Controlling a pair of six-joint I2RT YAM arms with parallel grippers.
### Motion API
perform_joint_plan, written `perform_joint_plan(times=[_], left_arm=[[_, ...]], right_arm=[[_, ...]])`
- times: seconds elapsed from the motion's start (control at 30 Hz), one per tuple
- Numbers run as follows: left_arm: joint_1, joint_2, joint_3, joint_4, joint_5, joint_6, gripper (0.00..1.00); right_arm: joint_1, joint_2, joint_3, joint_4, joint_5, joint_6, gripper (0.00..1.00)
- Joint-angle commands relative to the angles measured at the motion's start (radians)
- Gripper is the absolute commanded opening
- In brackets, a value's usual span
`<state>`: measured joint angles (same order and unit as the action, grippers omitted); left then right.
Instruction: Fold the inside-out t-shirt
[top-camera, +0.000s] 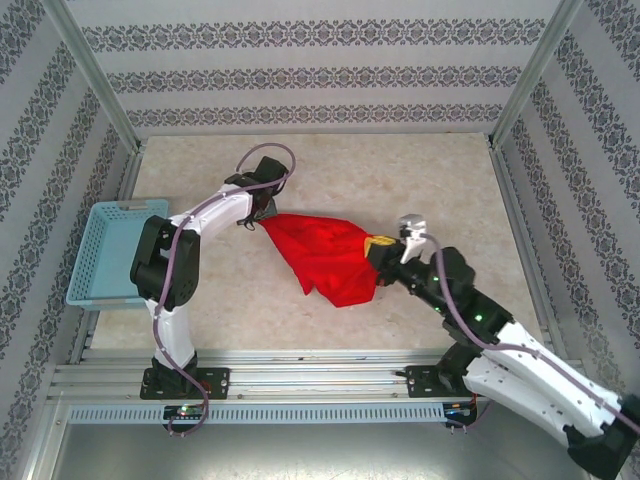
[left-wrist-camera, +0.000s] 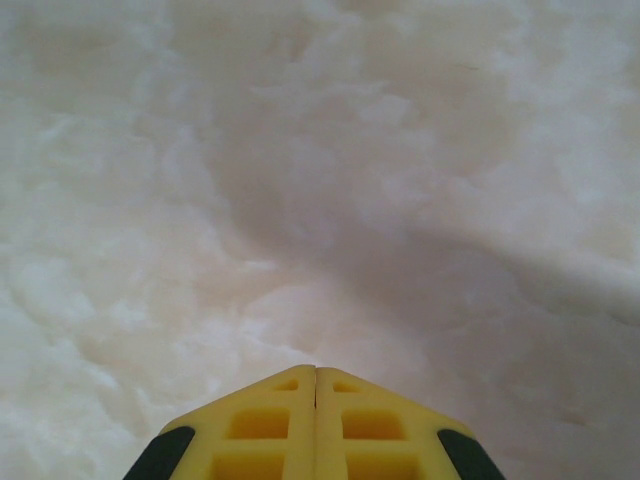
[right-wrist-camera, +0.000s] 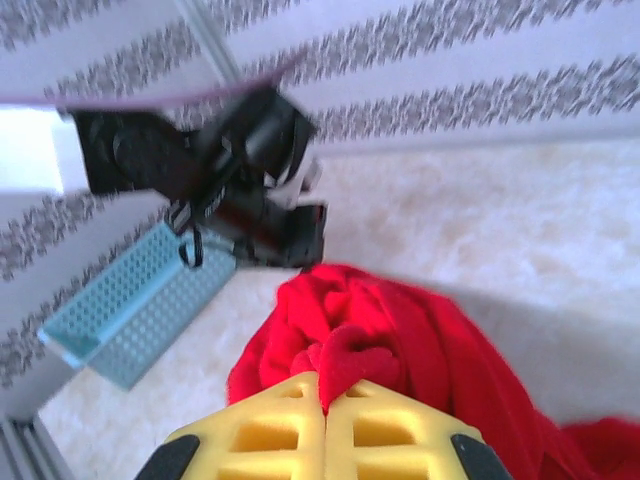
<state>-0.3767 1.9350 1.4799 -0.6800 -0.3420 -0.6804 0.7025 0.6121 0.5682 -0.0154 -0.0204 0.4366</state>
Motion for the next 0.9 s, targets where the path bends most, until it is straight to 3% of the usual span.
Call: perform_joint_plan(times=[0.0,0.07,0.2,0.3,0.43,0.53,0.77,0.87], left_arm=[[0.033,0.023,0.021,-0.137,-0.082,-0.047,0.0],[0.035,0.03,0.021,-0.152,-0.064,-0.039,0.0],[0.003,-0.025,-0.027,-0.108,0.072,0.053,0.0],[-0.083,-0.12,-0.053,-0.098,0.142,0.11,0.21],[-0.268,-0.224,-0.058,-0.1,0.208,0.123,0.51],[-0.381,-0.24,-0.059,-0.078,0.259,0.086,0.62],[-0.45,-0.174,-0.092,-0.053,0.307,0.026,0.65],[-0.448,-0.157,-0.109,-0.036,0.318,0.025,0.58]], right_arm=[[-0.06,-0.011,-0.062,-0.044,-0.091,0.027,0.0],[-0.066,0.0,-0.121,-0.028,-0.076,0.044,0.0],[-0.063,0.048,-0.218,0.022,-0.058,0.087,0.0],[-0.029,0.097,-0.282,0.052,-0.058,0.114,0.0],[0.079,0.124,-0.323,0.09,0.007,0.16,0.0],[0.142,0.142,-0.332,0.103,0.049,0.177,0.0],[0.169,0.132,-0.337,0.088,0.101,0.192,0.0],[0.169,0.11,-0.323,0.058,0.117,0.177,0.0]])
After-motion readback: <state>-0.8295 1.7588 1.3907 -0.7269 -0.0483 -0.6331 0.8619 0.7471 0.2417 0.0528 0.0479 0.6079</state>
